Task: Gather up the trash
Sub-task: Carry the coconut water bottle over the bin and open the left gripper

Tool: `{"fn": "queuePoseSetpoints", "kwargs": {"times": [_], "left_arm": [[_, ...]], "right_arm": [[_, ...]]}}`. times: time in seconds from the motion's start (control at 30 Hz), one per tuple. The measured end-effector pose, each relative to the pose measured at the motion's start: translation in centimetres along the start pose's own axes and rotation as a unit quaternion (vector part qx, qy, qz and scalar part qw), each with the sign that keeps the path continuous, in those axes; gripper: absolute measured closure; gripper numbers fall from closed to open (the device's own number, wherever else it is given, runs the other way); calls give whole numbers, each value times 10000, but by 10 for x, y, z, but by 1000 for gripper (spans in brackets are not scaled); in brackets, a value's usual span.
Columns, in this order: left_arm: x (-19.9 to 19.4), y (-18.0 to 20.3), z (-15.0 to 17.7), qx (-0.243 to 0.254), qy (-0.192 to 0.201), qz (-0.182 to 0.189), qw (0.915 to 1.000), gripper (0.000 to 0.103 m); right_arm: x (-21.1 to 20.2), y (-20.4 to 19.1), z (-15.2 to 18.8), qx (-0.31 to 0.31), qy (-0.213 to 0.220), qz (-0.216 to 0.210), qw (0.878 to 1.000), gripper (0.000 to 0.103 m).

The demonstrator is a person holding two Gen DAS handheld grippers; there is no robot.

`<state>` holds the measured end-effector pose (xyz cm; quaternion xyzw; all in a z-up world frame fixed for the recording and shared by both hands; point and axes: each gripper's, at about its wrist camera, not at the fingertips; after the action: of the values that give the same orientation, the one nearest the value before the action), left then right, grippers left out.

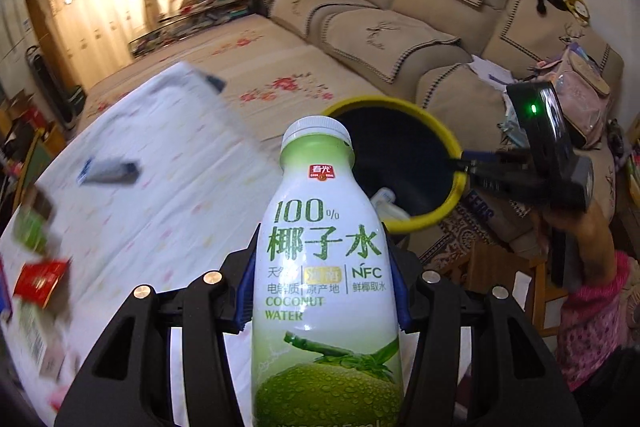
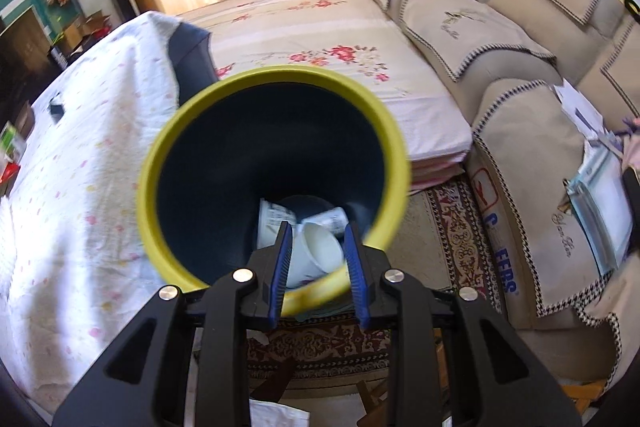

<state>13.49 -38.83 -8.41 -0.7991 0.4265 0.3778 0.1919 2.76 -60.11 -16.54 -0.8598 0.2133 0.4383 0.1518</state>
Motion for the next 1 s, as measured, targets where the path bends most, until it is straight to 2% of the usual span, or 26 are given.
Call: {"fn": "queuePoseSetpoints", "kwargs": {"times": [0.17, 0.27, 0.37, 0.53, 0.73, 0.77, 0.87, 1.0], "left_arm": [[70, 33, -43, 125, -178, 148, 9997, 51], [119, 52, -62, 130, -486, 195, 9985, 51], [162, 63, -69, 31, -822, 250, 9963, 51], [213, 65, -67, -131, -1234, 108, 9922, 51], [242, 61, -57, -304, -1552, 12, 9874, 51], [241, 60, -57, -332, -1540, 30, 9875, 47], [228, 58, -56, -313, -1348, -5, 9904, 34], [191, 48, -53, -385, -1108, 88, 9931, 34]], "right_arm": [[-1, 24, 0, 167, 41, 44, 9998, 77], [-4, 33, 0, 241, 85, 78, 9996, 77], [-4, 42, 0, 322, 98, 101, 9994, 77], [-1, 51, 1, 384, 61, 126, 9992, 77], [3, 52, 3, 395, 30, 92, 9992, 77], [3, 52, 3, 389, 31, 87, 9992, 77], [0, 50, 3, 375, 51, 86, 9992, 76], [-5, 47, 5, 367, 82, 71, 9993, 75]]}}
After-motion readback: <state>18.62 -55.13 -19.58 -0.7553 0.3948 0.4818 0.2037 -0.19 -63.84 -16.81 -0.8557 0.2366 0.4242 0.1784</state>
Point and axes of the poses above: each gripper's, at about its wrist camera, not at the fingertips, and x roughly the way its jaws point, y to its right, z to its underside, and after that the axes turned 4 degrees about y, right-handed
